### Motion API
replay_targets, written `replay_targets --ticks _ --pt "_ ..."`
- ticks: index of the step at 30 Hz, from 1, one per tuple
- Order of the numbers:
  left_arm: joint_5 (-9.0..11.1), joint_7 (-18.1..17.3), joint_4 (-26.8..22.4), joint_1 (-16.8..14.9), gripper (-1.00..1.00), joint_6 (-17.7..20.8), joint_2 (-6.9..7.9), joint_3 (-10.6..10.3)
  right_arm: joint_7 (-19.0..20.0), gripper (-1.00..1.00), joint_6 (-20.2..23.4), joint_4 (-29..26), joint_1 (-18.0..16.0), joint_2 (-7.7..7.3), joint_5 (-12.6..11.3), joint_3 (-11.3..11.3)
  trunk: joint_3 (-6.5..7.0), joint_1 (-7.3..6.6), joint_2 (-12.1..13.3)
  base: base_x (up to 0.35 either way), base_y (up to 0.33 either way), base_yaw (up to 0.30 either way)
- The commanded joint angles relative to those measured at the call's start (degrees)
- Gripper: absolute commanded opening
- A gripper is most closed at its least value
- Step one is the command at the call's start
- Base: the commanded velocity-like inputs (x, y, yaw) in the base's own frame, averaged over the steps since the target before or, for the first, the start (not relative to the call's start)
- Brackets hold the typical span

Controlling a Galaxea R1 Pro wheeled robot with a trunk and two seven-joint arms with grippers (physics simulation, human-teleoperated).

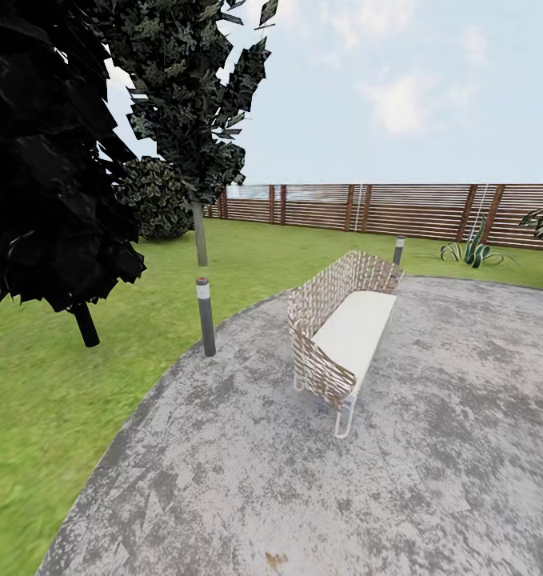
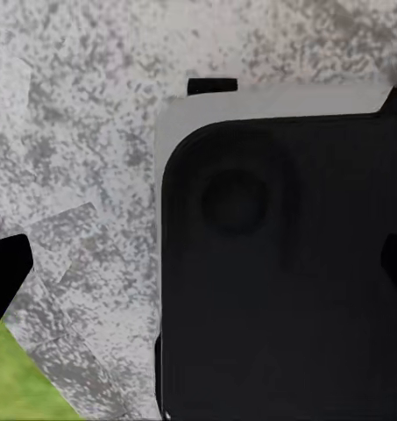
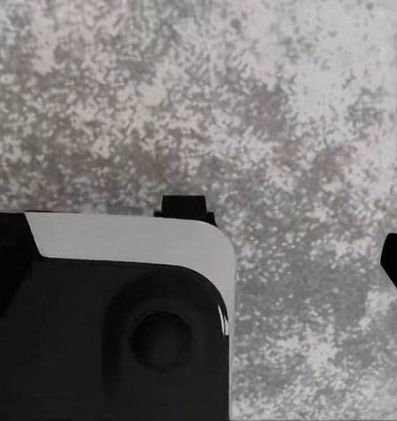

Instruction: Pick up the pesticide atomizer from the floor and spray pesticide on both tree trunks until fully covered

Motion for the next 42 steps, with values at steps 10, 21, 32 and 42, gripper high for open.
replay_targets --ticks 10,21,32,42 --pt "2.5 -0.3 -20.6 -7.8 1.00 -0.2 0.68 3.8 0.5 1.00 -12.8 -20.8 -1.0 -0.95 0.0 0.0 -0.06 0.00 0.0 0.000 0.000 0.000" --pt "2.8 -0.4 -16.9 -7.6 1.00 -10.5 5.26 5.6 0.3 1.00 -13.0 -20.4 -1.0 -1.00 0.1 0.2 -0.06 0.00 0.0 0.000 -0.016 0.022" --pt "2.9 -0.4 -14.9 -7.6 1.00 -13.0 5.00 5.5 0.2 1.00 -13.1 -20.3 -1.0 -1.00 0.1 0.4 -0.06 0.00 0.0 -0.237 -0.074 0.158" --pt "2.9 -0.4 -14.7 -7.6 1.00 -13.0 4.95 5.5 0.1 1.00 -13.1 -20.2 -1.0 -0.94 0.1 0.0 -0.06 0.00 0.0 -0.232 -0.027 0.276"
